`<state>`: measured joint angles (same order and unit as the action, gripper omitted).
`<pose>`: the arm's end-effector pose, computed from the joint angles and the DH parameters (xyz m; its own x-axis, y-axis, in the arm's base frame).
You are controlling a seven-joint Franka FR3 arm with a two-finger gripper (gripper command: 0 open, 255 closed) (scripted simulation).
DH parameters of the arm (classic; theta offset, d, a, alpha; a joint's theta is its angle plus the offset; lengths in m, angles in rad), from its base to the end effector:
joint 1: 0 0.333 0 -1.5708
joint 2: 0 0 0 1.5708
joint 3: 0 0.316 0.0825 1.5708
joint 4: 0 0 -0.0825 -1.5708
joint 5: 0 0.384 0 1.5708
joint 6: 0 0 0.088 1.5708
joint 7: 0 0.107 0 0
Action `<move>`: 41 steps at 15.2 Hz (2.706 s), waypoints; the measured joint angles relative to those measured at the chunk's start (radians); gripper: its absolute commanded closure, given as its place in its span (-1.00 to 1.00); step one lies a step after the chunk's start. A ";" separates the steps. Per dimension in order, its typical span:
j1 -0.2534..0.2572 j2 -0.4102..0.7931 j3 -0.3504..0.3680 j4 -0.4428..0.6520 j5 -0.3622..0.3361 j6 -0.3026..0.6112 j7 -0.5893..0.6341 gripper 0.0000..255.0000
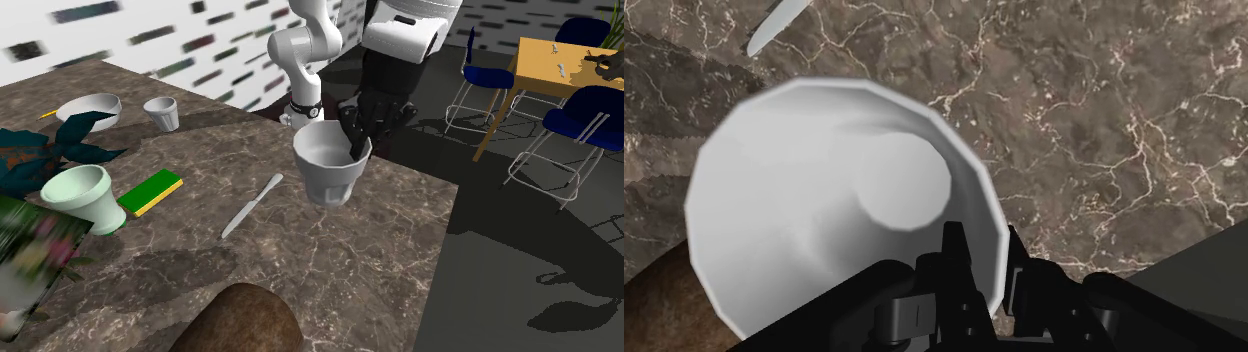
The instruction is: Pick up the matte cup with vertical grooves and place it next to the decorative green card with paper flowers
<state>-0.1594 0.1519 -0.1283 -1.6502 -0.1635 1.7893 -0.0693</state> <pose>0.5810 -0.1817 0.5191 0.9829 -0.1819 -0.0273 -0.1744 -0.9688 0.1761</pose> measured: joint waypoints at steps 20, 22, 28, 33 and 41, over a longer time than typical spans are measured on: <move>-0.117 -0.010 -0.086 0.117 0.015 -0.093 -0.220 1.00; -0.138 -0.021 -0.101 0.099 0.016 -0.079 -0.256 1.00; -0.229 0.029 -0.162 0.161 0.045 -0.069 -0.407 1.00; -0.306 0.091 -0.202 0.236 0.079 -0.068 -0.523 1.00; -0.438 0.227 -0.243 0.397 0.150 -0.079 -0.685 1.00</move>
<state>-0.5975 0.3792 -0.3711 -1.2536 -0.0131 1.7102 -0.7544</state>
